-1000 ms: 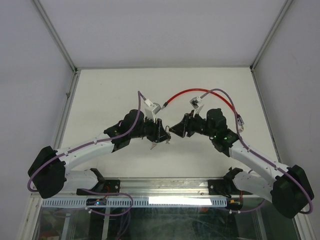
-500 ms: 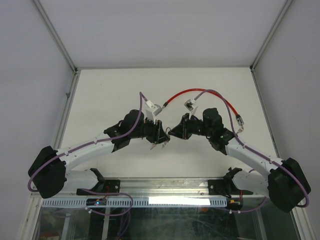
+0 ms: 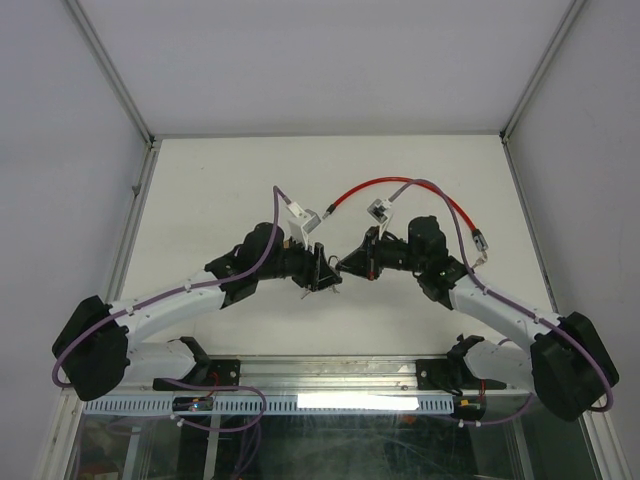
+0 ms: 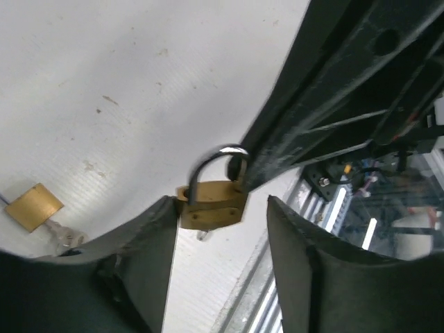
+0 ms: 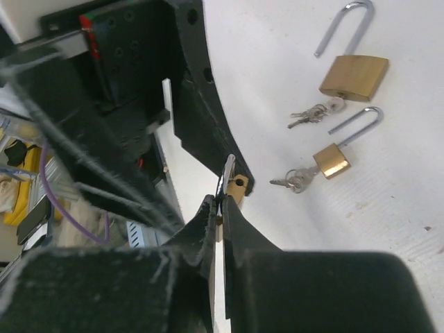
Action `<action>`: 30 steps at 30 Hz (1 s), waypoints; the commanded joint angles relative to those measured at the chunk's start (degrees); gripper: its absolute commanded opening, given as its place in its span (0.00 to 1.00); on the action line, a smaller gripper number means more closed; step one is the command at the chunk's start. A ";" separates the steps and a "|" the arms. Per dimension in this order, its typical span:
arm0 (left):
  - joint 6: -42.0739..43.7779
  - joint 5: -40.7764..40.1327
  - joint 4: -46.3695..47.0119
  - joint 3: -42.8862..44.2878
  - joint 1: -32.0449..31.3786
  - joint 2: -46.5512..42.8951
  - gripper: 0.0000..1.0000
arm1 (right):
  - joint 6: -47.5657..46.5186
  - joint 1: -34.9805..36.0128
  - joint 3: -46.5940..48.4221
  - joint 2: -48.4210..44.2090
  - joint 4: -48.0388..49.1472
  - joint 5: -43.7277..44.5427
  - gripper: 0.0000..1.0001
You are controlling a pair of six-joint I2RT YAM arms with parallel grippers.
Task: Unlock with the key
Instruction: Unlock the lock, then place the lock at the center of the board.
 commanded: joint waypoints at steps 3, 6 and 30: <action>-4.14 2.22 10.43 -1.74 -0.58 -2.75 0.98 | -1.55 -1.24 -1.79 0.18 2.86 2.18 0.00; -4.85 1.59 12.08 -3.06 -0.46 -3.97 0.99 | -2.75 -1.53 -1.96 -1.43 -0.45 4.02 0.00; -18.60 -0.44 22.91 -17.02 11.66 -10.52 0.99 | -8.66 -1.60 9.55 8.30 -28.85 20.02 0.00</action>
